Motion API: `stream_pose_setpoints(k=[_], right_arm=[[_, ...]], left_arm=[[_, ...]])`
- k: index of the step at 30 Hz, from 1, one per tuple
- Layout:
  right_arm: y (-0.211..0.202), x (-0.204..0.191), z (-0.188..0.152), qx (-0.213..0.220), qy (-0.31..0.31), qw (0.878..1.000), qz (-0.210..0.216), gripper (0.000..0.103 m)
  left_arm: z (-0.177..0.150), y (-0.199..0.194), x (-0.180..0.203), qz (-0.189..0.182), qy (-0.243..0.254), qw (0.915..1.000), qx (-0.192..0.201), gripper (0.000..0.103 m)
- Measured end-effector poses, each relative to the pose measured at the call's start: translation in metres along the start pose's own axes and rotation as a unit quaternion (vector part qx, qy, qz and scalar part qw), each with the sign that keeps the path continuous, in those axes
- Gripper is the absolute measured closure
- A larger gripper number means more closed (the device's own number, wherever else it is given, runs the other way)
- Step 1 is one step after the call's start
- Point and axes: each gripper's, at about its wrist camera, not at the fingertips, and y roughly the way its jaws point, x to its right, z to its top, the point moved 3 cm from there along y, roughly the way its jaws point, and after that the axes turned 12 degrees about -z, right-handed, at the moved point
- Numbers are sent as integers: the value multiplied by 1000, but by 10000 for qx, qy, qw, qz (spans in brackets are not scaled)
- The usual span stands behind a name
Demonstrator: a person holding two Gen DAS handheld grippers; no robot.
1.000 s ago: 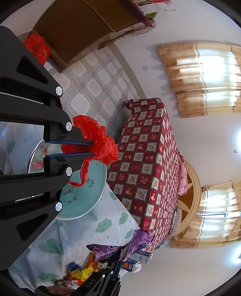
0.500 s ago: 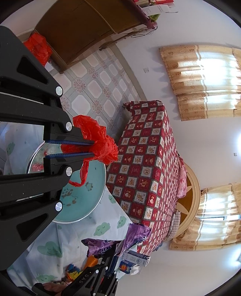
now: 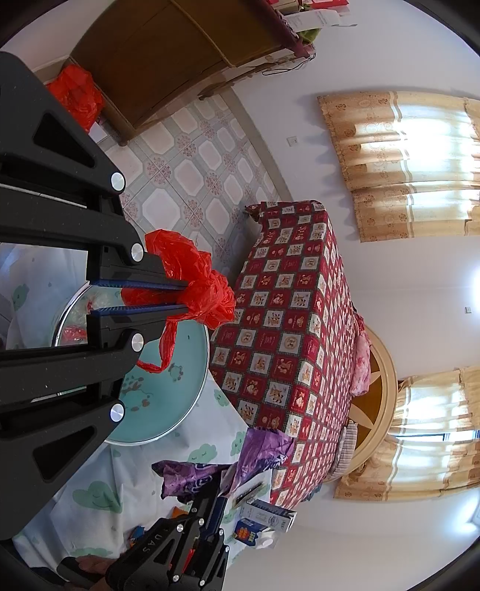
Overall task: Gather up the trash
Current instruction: 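Carry the red bag and purple wrapper over the teal bucket with both tools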
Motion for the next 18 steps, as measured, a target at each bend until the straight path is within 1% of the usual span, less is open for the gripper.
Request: stream_pose_setpoints(k=[18], right_arm=[[0,-8,1,1,-99,9999,88,93]], left_arm=[[-4,5,8,-63,26,10000,-50,96]])
